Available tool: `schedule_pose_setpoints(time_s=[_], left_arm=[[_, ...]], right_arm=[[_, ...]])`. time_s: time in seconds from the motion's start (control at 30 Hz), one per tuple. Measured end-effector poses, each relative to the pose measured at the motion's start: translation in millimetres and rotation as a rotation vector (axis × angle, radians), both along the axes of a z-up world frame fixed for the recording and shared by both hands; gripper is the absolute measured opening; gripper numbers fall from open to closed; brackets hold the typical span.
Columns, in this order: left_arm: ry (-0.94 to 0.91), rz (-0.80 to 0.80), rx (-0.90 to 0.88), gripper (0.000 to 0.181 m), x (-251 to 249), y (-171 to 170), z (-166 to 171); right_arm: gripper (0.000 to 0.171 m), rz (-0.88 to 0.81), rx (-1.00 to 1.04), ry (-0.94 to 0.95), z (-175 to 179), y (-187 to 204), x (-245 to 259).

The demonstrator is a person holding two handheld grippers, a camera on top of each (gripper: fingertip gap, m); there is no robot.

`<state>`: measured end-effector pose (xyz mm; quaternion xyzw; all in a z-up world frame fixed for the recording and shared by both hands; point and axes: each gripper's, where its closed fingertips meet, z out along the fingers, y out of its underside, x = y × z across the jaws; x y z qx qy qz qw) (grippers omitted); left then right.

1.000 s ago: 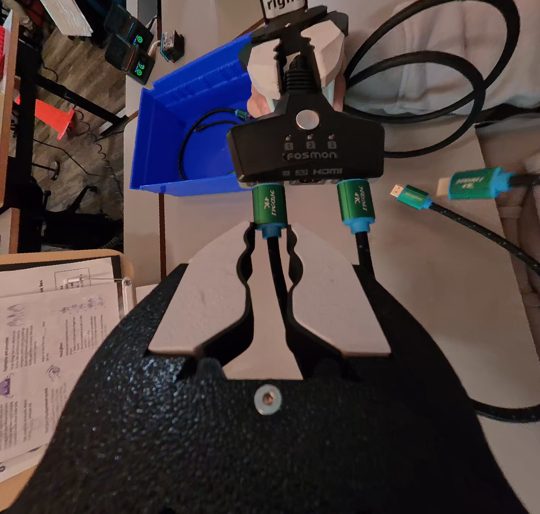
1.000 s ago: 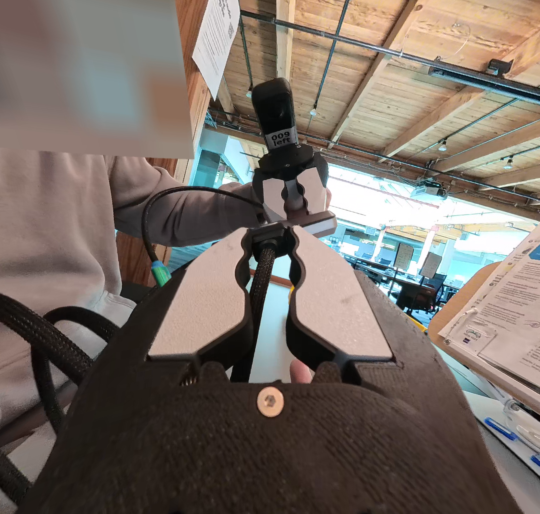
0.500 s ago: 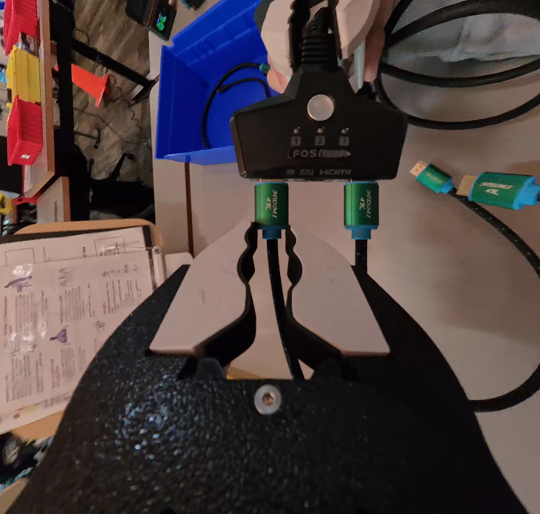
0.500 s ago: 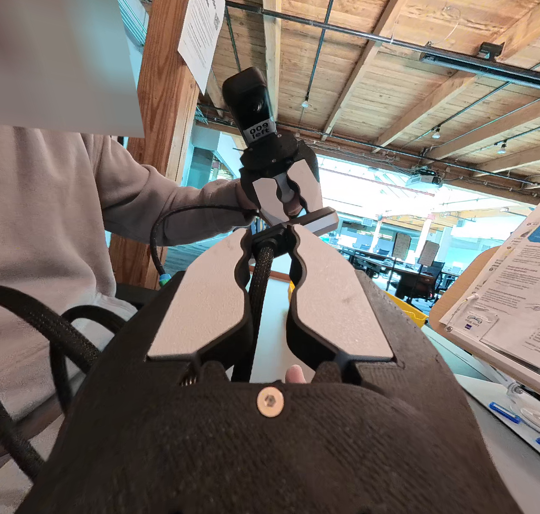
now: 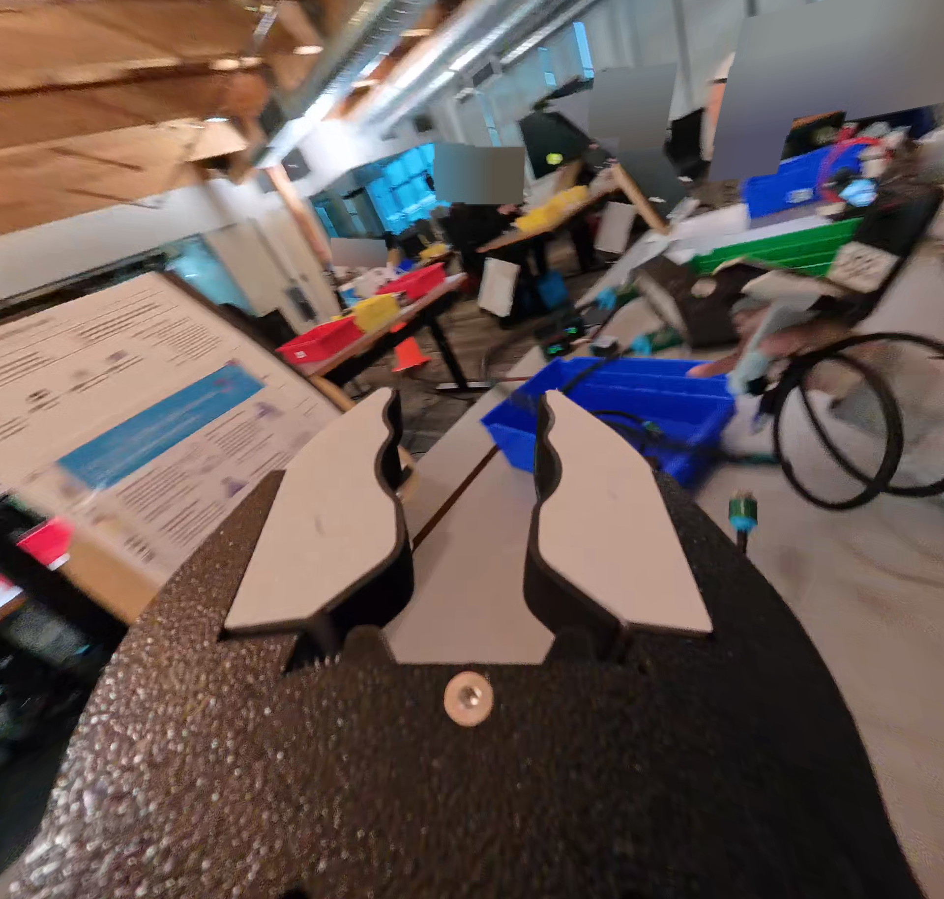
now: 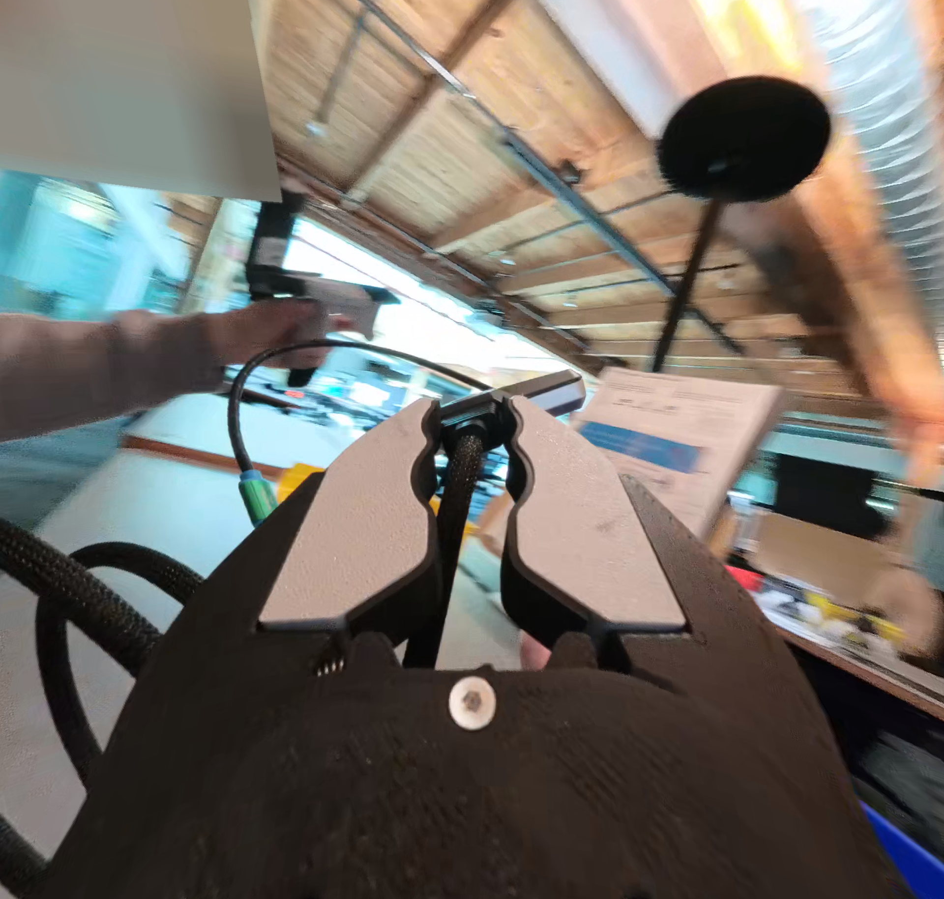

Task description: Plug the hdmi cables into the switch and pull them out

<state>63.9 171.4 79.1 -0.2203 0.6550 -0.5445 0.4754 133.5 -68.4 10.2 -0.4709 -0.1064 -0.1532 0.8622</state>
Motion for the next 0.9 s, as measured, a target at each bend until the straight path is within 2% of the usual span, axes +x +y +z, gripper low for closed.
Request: schedule_pose_setpoints(time_s=[0.07,0.17,0.3,0.43,0.53,0.57,0.63,0.73,0.83,0.87,0.9], left_arm=[[-0.007,0.061,-0.023,0.048,-7.2,27.7,-19.8],[0.101,0.086,-0.047,0.048,-9.6,48.9,-73.3],[0.212,0.044,-0.130,0.049,-3.5,48.1,-123.4],[0.288,-0.012,-0.143,0.049,9.5,34.5,-152.8],[0.334,-0.064,-0.118,0.051,18.4,21.2,-169.3],[0.347,-0.076,-0.109,0.051,21.4,17.8,-173.9],[0.373,-0.103,-0.096,0.051,26.6,11.3,-182.3],[0.402,-0.126,-0.088,0.052,34.7,4.7,-192.2],[0.430,-0.163,-0.072,0.052,39.2,-3.0,-201.6],[0.437,-0.175,-0.064,0.052,40.7,-5.5,-205.0],[0.444,-0.185,-0.059,0.052,42.9,-8.3,-208.6]], right_arm=[[0.023,-0.177,0.025,-0.006,14.0,-19.4,16.0],[0.023,-0.485,-0.004,-0.050,28.6,-41.7,48.2],[0.022,-0.854,-0.086,-0.093,40.7,-60.3,103.9],[0.022,-1.099,-0.181,-0.118,36.7,-66.3,150.8],[0.020,-1.133,-0.195,-0.068,16.6,-53.6,167.0],[0.011,-1.157,-0.189,-0.077,9.3,-49.1,167.0],[0.003,-1.222,-0.296,-0.125,-15.6,-34.4,171.1],[0.003,-1.218,-0.435,-0.099,-55.3,-13.0,179.7],[0.005,-1.192,-0.649,0.030,-96.4,-9.8,191.9],[0.000,-1.129,-0.724,0.106,-112.6,-6.2,192.3],[0.002,-1.061,-0.779,0.196,-127.7,-3.0,191.8]])
